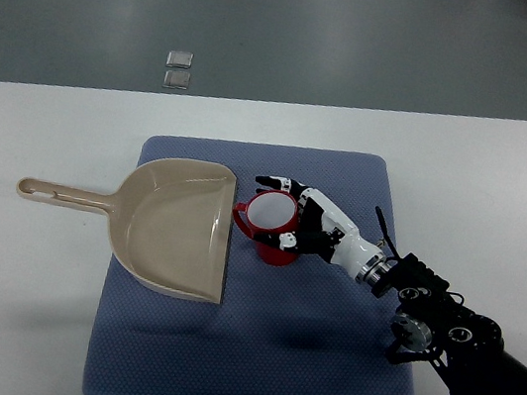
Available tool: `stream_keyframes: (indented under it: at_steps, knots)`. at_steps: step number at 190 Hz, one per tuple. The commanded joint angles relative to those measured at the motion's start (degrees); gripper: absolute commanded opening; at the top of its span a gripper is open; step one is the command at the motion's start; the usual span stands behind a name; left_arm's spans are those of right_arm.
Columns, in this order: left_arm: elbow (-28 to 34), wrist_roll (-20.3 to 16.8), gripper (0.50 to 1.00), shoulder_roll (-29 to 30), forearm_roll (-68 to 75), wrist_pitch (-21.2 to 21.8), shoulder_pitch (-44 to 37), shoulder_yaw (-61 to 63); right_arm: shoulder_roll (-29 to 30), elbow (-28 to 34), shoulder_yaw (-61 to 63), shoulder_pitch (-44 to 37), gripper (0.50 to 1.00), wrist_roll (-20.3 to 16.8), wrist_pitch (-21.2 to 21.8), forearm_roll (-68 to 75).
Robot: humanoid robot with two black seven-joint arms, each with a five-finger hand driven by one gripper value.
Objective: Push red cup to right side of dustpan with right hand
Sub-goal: 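Push the red mug with the right hand toward the dustpan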
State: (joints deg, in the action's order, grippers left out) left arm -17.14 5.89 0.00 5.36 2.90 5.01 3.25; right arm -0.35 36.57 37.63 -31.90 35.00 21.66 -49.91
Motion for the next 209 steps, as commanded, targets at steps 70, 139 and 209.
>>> stream_keyframes:
  at_steps: [70, 139, 209]
  knots:
    - [0.1, 0.0, 1.000, 0.0, 0.0, 0.0, 0.0, 0.0, 0.4, 0.1, -0.5, 0.0, 0.930, 0.0, -0.7, 0.0]
    - [0.1, 0.0, 1.000, 0.0, 0.0, 0.0, 0.0, 0.0, 0.4, 1.0, -1.6, 0.2, 0.930, 0.0, -1.4, 0.1]
    - [0.1, 0.0, 1.000, 0.0, 0.0, 0.0, 0.0, 0.0, 0.4, 1.1, -1.9, -1.0, 0.932, 0.0, -1.9, 1.0]
